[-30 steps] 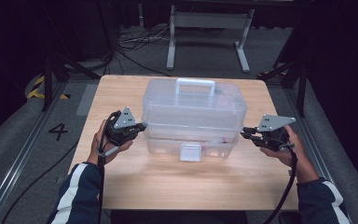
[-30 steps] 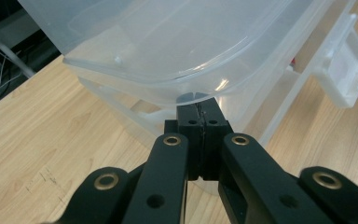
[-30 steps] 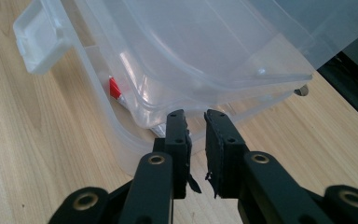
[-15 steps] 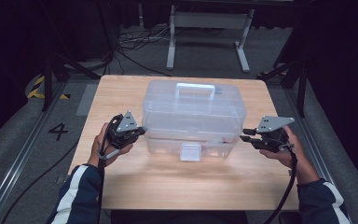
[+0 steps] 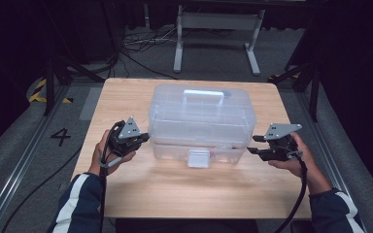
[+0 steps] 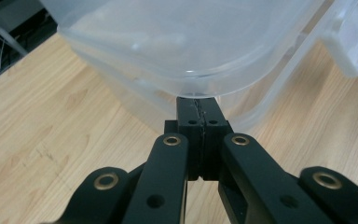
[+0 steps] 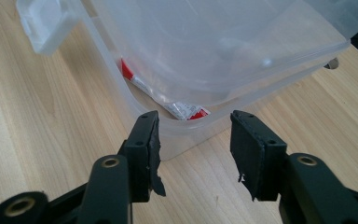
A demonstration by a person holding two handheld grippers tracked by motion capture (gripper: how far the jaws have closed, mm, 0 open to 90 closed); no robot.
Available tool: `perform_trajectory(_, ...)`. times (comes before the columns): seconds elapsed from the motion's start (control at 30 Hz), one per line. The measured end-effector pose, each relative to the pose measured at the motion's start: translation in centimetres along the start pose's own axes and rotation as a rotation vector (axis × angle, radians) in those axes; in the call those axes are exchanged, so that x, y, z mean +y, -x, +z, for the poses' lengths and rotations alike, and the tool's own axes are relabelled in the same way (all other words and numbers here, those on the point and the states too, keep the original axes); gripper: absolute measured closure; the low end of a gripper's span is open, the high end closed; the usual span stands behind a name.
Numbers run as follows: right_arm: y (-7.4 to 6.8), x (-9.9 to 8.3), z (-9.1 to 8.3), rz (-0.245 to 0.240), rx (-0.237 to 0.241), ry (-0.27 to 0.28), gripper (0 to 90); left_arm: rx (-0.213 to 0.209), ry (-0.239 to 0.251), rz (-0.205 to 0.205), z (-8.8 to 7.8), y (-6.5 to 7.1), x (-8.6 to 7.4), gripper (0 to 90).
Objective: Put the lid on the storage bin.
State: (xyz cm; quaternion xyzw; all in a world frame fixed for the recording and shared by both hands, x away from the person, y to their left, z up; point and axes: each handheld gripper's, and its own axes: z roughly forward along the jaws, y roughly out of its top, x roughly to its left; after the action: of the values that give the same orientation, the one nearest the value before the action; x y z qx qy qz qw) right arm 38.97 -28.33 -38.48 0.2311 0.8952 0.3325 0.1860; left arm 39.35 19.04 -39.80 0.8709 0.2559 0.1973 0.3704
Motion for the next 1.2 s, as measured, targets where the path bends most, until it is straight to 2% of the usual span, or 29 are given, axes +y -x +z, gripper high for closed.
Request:
perform_trajectory(0.2,0.04,-0.20,0.35,0.010,-0.005,-0.022,50.5,-0.001,-0.036,0.006,0.48,0.07,-0.60,90.0)
perform_trajectory(0.6,-0.25,-0.22,0.53,0.005,0.013,-0.014,49.1,0.008,-0.031,0.002,0.57,0.10,-0.80,89.9)
perform_trajectory(0.73,-0.26,-0.20,0.54,0.004,0.016,-0.010,45.4,0.020,-0.039,0.010,0.55,0.14,-0.72,88.2)
perform_trajectory(1.2,-0.23,-0.19,0.28,-0.010,-0.008,-0.008,43.0,0.024,-0.042,0.024,0.45,0.25,-0.68,84.8)
